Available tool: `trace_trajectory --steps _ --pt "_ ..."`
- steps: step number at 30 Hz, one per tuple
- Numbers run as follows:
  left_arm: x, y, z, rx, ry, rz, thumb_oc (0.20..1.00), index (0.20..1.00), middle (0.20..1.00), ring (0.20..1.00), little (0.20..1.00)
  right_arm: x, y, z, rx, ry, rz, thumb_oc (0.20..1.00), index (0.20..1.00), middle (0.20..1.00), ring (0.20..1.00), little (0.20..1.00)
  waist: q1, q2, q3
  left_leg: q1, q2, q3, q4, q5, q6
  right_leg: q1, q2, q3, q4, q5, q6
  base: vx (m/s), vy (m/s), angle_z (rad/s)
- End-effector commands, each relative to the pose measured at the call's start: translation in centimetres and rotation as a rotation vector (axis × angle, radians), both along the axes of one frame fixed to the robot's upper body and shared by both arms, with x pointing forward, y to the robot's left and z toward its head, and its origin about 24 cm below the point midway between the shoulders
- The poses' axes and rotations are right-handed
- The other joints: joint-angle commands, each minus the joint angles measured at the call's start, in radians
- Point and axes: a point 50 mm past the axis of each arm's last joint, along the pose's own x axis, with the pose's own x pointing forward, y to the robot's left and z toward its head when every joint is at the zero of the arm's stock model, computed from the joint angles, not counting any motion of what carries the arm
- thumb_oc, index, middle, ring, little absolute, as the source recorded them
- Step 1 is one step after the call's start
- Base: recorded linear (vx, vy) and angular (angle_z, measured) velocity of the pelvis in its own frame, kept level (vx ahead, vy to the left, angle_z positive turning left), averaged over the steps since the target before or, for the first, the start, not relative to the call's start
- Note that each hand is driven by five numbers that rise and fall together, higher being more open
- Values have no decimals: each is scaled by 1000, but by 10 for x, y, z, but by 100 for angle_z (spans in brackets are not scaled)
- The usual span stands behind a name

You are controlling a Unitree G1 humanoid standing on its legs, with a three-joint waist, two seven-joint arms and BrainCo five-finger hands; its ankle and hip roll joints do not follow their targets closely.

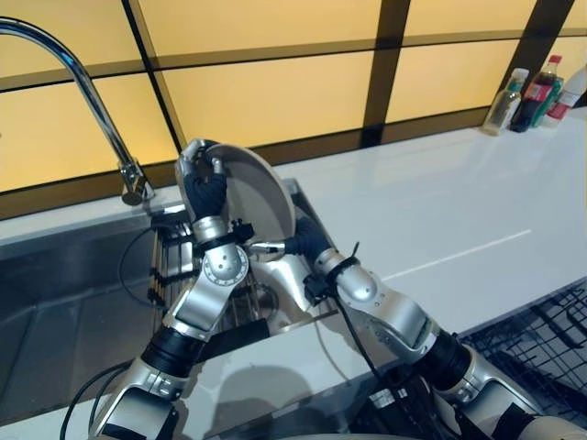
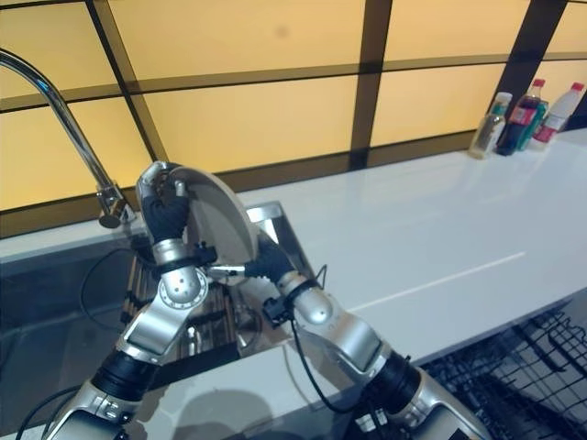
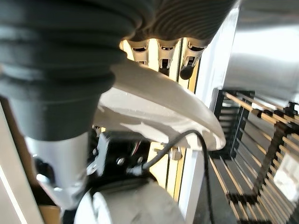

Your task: Pick up plates and place into dishwasher.

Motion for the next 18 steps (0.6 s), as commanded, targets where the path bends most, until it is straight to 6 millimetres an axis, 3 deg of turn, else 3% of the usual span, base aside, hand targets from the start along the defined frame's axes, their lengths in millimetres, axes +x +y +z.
trace_trajectory --steps 1,10,11,13,14,15,18 --pt "-2 -37 44 71 -186 -165 200 200 200 200 200 -6 24 59 134 -185 66 1000 1000 1000 1000 1000 12 -54 8 -11 -101 5 -13 -62 59 121 -22 -1 -178 8 86 0 0 0" --pt "-8 -46 34 84 -125 -275 200 200 200 200 200 -3 18 66 166 -206 -19 1000 1000 1000 1000 1000 24 -49 13 -15 -103 -4 -19 -58 61 118 -30 -12 -182 17 94 5 3 1" --pt "-8 -47 32 87 -112 -287 200 200 200 200 200 -2 17 66 167 -210 -34 925 925 925 925 925 26 -49 14 -15 -103 -3 -20 -58 61 118 -31 -14 -182 18 95 0 0 0" --pt "-8 -47 28 89 -95 -309 200 200 200 200 200 0 14 67 171 -215 -60 564 564 564 564 564 30 -49 14 -16 -102 0 -19 -59 61 118 -34 -18 -182 19 96 0 0 0" --pt "-9 -46 26 93 -87 -321 200 200 200 200 200 1 12 68 171 -222 -70 332 332 332 332 332 31 -48 14 -16 -101 1 -19 -59 62 117 -36 -19 -182 19 96 0 0 0" --pt "-10 -46 25 99 -82 -330 200 200 200 200 200 2 10 68 169 -228 -81 200 200 200 200 200 33 -48 14 -16 -101 2 -19 -60 62 117 -37 -22 -181 19 95 0 0 0" --pt "-11 -45 22 90 -63 -352 200 200 200 200 200 5 5 69 169 -246 -114 200 200 200 200 200 39 -46 16 -9 -98 5 -22 -66 62 123 -39 -29 -177 12 95 31 -7 7"
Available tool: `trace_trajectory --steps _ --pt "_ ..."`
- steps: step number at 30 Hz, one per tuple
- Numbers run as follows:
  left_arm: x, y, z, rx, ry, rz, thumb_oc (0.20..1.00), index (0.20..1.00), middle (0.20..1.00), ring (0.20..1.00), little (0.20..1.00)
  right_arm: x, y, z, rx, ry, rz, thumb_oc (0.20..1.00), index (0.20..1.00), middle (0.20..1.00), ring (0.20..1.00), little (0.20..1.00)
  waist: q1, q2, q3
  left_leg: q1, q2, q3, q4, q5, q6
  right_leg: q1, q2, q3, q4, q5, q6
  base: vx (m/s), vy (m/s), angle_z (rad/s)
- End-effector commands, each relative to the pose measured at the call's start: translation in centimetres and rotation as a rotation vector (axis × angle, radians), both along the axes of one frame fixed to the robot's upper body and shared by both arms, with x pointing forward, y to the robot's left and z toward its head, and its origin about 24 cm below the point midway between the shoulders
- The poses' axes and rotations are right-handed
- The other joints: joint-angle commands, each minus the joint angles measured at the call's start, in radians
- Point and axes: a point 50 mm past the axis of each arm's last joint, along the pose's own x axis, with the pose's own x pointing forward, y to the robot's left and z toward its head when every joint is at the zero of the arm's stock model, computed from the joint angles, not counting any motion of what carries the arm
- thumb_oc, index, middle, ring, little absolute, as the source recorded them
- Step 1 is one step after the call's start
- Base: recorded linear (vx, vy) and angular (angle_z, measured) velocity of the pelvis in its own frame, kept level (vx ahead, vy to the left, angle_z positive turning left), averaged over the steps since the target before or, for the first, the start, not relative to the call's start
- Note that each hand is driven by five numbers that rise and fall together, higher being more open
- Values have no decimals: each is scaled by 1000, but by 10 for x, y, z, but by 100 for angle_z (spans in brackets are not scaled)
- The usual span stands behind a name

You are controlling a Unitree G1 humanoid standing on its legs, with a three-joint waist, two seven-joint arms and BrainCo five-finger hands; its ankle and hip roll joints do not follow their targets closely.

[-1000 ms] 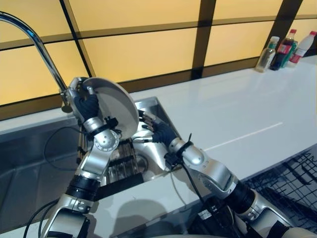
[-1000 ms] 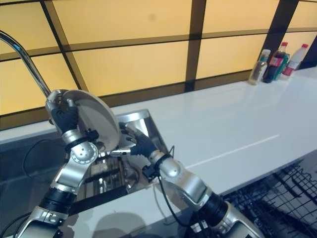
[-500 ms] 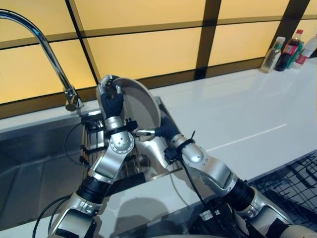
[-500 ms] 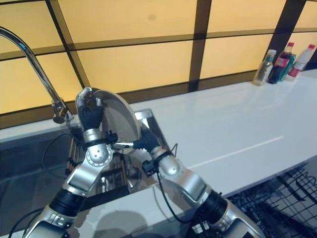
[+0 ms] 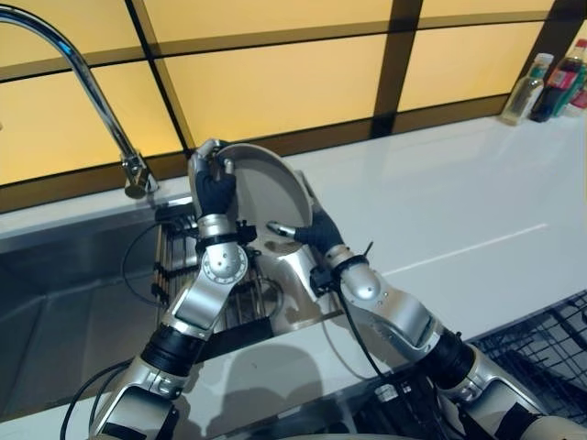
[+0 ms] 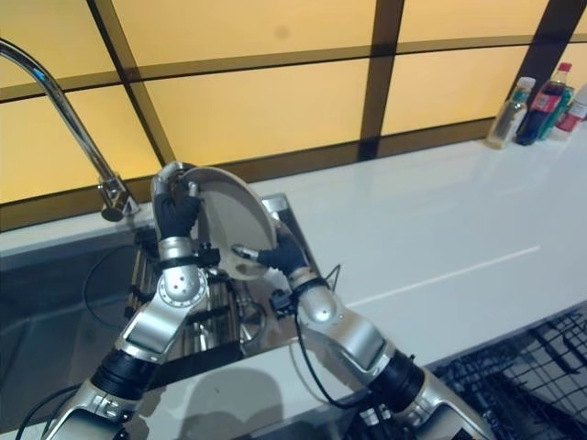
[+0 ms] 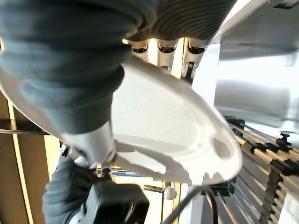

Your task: Pick up plates and place into dishwasher.

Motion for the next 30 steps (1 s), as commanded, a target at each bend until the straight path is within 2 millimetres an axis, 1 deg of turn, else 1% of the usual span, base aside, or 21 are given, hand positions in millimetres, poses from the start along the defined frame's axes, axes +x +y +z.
trace_trajectory --steps 1,11,19,20,21,22,25,30 --pt "-14 -36 25 12 -124 -240 200 200 200 200 200 -3 19 70 154 -257 61 200 200 200 200 200 10 -59 -10 10 -101 18 -20 -67 63 104 -46 -14 -109 -17 94 10 -3 6" --pt "-18 -42 23 -32 -86 -372 200 200 200 200 200 2 10 75 136 -288 49 200 200 200 200 200 17 -60 -15 9 -104 2 -24 -65 64 103 -48 -19 -106 -15 95 1 -6 4" --pt "-18 -48 21 -62 -53 -425 200 200 200 200 200 4 6 80 119 -318 52 200 200 200 200 200 11 -62 -18 13 -103 4 -24 -66 66 103 -46 -12 -104 -16 93 -14 -6 0" --pt "-17 -48 20 -66 -41 -430 476 476 476 476 476 4 5 81 116 -322 51 200 200 200 200 200 11 -62 -19 12 -103 5 -24 -65 66 104 -46 -11 -105 -15 93 -33 -15 0" --pt "-17 -48 19 -72 -32 -432 805 805 805 805 805 4 5 81 113 -326 52 200 200 200 200 200 10 -62 -20 12 -102 6 -25 -65 66 104 -45 -10 -106 -14 94 -34 -15 0" --pt "-16 -48 18 -86 -21 -433 1000 1000 1000 1000 1000 4 5 82 109 -334 54 200 200 200 200 200 9 -61 -20 14 -102 6 -26 -64 66 104 -45 -9 -106 -14 94 -32 -13 0" --pt "-13 -47 16 -108 -9 -419 1000 1000 1000 1000 1000 5 4 86 94 -361 57 200 200 200 200 200 5 -61 -25 16 -101 6 -27 -65 66 104 -44 -4 -107 -14 94 -33 -9 0" --pt "-11 -41 15 -139 -6 -395 1000 1000 1000 1000 1000 7 -4 92 62 -399 40 200 200 200 200 200 0 -61 -32 17 -100 6 -30 -63 66 102 -42 1 -106 -13 95 -25 0 -1"
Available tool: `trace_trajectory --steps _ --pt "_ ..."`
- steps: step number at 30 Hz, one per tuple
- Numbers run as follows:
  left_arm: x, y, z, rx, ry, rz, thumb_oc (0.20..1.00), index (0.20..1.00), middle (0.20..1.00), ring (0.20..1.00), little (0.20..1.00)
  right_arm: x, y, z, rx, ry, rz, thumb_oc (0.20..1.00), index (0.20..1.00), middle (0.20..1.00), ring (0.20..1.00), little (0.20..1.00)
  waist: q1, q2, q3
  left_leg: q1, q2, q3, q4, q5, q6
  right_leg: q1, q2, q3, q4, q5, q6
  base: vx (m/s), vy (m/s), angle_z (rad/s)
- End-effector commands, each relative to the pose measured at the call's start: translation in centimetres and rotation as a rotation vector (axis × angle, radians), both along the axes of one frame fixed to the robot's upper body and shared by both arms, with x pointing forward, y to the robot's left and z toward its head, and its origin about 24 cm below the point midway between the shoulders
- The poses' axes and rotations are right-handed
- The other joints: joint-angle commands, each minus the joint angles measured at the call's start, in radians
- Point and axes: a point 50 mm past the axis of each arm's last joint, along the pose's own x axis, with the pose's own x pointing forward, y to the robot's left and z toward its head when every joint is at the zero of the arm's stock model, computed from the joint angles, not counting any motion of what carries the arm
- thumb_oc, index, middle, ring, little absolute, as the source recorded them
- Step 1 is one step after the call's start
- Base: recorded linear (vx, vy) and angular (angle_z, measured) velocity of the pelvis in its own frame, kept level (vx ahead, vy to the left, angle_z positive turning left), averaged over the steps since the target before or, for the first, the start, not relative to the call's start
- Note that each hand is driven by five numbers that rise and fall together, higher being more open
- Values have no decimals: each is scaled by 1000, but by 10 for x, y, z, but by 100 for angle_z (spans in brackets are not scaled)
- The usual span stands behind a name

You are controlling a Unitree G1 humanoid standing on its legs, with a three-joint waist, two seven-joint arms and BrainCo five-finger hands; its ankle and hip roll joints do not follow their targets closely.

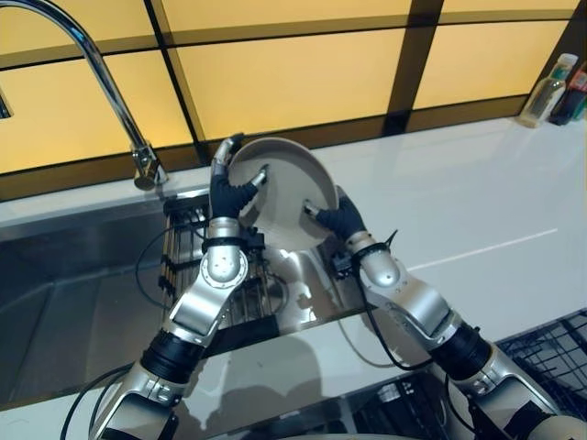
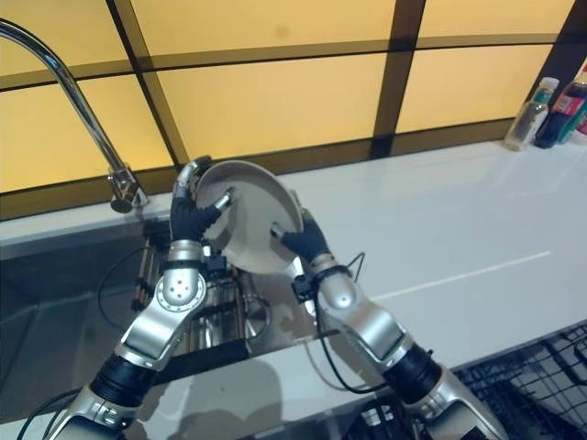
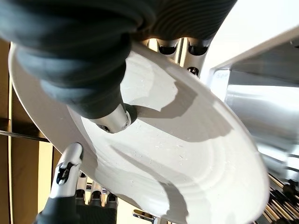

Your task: Pick up plates and place into dishwasher.

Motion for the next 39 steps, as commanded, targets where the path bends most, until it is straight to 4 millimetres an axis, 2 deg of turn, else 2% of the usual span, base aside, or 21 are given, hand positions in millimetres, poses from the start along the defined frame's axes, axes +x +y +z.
trace_trajectory --steps 1,15,26,39 --pt "-7 -30 15 -34 -93 -161 1000 1000 1000 1000 1000 -9 25 78 109 -311 134 200 200 200 200 200 -2 -51 -55 -2 -95 21 0 -79 63 18 -52 19 43 -88 92 -33 7 0" --pt "-1 -31 13 -50 -60 -161 1000 1000 1000 1000 1000 0 4 85 4 -394 38 200 200 200 200 200 -30 -57 -65 -3 -91 54 0 -80 67 8 -58 36 45 -77 99 -21 12 0" --pt "3 14 -7 -128 5 45 1000 1000 1000 1000 1000 1 -51 105 -85 -553 -168 200 200 200 200 200 -80 -61 -80 2 -83 101 -13 -87 72 -12 -54 97 42 -66 110 -3 3 -9" --pt "3 37 -13 -126 20 148 1000 1000 1000 1000 1000 -2 -98 97 -199 -594 -350 200 200 200 200 200 -144 -56 -96 5 -76 172 1 -112 80 -37 -51 190 37 -50 121 6 7 -23"
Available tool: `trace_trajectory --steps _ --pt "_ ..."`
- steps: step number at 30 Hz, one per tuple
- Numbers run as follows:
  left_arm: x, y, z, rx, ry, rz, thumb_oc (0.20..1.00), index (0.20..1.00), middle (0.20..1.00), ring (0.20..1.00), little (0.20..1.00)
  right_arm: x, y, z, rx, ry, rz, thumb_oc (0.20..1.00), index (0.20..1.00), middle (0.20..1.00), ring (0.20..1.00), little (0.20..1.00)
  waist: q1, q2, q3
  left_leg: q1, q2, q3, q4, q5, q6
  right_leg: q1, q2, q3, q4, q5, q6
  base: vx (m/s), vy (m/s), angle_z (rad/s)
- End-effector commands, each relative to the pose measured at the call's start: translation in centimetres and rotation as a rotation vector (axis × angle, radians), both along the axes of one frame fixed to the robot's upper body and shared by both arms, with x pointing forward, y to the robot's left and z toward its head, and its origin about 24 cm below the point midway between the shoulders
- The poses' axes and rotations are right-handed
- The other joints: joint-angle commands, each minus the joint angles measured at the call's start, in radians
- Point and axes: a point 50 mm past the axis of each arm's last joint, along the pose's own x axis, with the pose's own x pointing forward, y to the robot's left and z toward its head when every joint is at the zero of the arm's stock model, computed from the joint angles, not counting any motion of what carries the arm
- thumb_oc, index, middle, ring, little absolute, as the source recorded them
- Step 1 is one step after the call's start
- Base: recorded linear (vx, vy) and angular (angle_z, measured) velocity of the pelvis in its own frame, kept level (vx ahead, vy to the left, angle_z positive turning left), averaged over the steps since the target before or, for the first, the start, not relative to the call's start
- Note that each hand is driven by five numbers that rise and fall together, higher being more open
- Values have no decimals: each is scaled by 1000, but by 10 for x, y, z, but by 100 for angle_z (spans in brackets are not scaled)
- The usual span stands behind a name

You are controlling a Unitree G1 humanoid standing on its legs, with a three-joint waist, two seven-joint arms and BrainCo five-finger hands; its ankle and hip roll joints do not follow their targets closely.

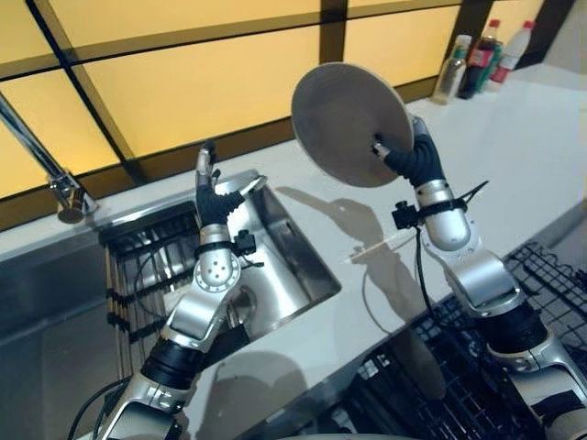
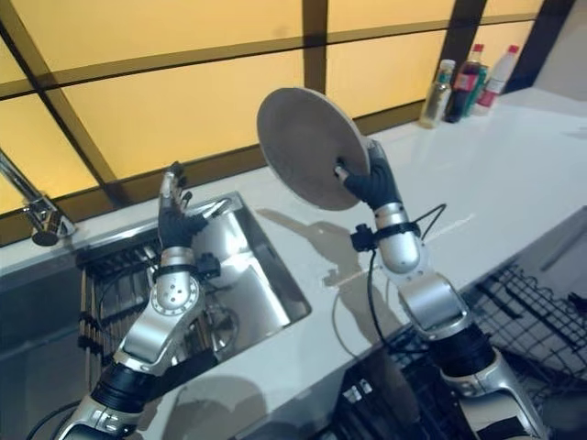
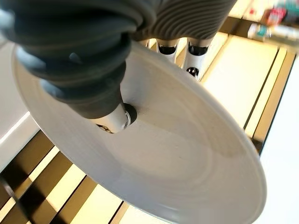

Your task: Pick up plates and place into dishwasher.

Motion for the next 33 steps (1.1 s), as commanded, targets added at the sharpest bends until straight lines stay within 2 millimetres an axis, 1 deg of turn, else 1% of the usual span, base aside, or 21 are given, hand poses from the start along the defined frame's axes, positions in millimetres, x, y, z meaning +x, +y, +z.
trace_trajectory --steps 1,8,14,21,23,33 --pt "3 22 -1 25 -25 70 1000 1000 1000 1000 1000 -15 -11 20 -12 -164 -29 200 200 200 200 200 -27 -59 -95 -12 -92 39 31 -122 73 18 -65 56 32 -97 121 9 -7 -18" --pt "2 41 -7 40 -3 122 1000 1000 1000 1000 1000 -16 -41 4 -62 -112 -166 200 200 200 200 200 -56 -58 -105 -7 -88 73 29 -129 77 7 -60 99 26 -87 124 9 -18 -18" --pt "-1 54 -14 58 24 143 1000 1000 1000 1000 1000 -23 -66 -13 -69 -66 -274 200 200 200 200 200 -80 -55 -111 -3 -83 98 25 -132 78 -3 -56 128 29 -83 128 16 -29 -24" --pt "-6 69 -23 83 59 184 1000 1000 1000 1000 1000 -34 -94 -29 -70 -25 -399 200 200 200 200 200 -103 -55 -108 6 -79 125 23 -139 81 -10 -52 155 33 -78 130 37 -51 -12" --pt "-9 76 -26 95 70 196 1000 1000 1000 1000 1000 -39 -102 -35 -76 -13 -442 200 200 200 200 200 -110 -53 -107 12 -79 130 23 -148 83 -7 -52 159 34 -85 132 55 -69 -14" --pt "-17 102 -32 156 110 265 1000 1000 1000 1000 1000 -57 -136 -53 -59 18 -635 200 200 200 200 200 -133 -43 -89 21 -77 142 18 -157 89 -19 -48 179 45 -84 136 29 -83 -12"
